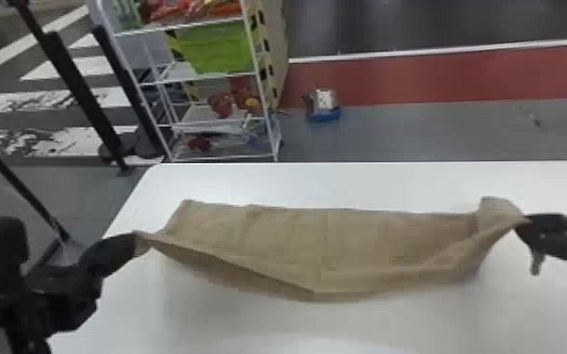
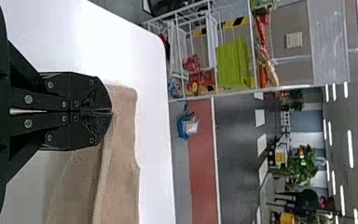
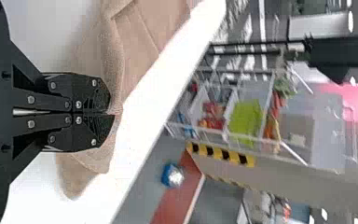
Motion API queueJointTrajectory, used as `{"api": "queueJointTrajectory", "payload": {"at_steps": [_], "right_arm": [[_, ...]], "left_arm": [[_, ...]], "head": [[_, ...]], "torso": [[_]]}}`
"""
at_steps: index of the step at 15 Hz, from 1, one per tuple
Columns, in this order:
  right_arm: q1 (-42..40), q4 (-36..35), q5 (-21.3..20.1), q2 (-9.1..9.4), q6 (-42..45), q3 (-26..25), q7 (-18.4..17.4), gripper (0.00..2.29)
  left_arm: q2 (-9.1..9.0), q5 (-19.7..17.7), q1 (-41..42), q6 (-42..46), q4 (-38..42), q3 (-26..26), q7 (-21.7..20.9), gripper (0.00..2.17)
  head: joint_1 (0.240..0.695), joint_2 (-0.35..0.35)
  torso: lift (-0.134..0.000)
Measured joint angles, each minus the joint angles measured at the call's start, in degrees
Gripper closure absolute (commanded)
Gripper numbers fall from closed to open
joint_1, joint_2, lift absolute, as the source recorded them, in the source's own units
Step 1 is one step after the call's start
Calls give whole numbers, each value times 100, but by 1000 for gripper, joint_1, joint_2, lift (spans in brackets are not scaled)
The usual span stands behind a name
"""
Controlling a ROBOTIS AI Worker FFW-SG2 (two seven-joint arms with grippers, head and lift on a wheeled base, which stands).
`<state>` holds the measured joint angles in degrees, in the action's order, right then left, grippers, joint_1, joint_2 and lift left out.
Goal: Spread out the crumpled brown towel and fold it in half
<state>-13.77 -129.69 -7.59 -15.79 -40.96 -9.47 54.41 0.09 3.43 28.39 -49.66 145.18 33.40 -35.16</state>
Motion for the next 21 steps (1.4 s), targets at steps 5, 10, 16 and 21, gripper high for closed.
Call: {"api": "queueJointTrajectory", "payload": {"at_steps": [5, 10, 16, 21], "right_arm": [[-441, 48, -305, -418, -83, 167, 1036, 1700], [-466, 85, -540, -702, -260, -91, 1643, 1700], [-904, -163, -1166, -1129, -301, -240, 2355, 1696], [-945, -258, -1481, -1258, -421, -197, 2355, 414]], "left_arm": [[0, 110, 575, 1058, -482, 113, -548, 1683], [0, 263, 589, 1347, -801, 371, -846, 1683], [0, 508, 591, 1709, -1129, 561, -1229, 1582], [0, 683, 599, 1753, -1209, 514, -1486, 53]], "head": [[695, 305], [695, 299], [695, 306], [695, 272]], "torso": [[-124], [-124], [-124], [-124]]}}
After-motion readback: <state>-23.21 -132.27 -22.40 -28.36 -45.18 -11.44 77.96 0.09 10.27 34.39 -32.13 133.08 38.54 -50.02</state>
